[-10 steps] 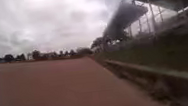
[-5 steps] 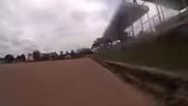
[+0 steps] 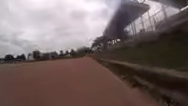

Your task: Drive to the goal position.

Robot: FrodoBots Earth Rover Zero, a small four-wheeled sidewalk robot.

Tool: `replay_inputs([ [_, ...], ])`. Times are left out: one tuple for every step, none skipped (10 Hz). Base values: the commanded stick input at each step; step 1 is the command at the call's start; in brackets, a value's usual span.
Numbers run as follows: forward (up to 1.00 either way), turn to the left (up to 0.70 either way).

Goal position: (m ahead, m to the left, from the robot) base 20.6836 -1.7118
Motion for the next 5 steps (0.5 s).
replay_inputs([
  [0.70, 0.00],
  [0.70, 0.00],
  [0.70, 0.00],
  [0.70, 0.00],
  [0.70, 0.00],
])
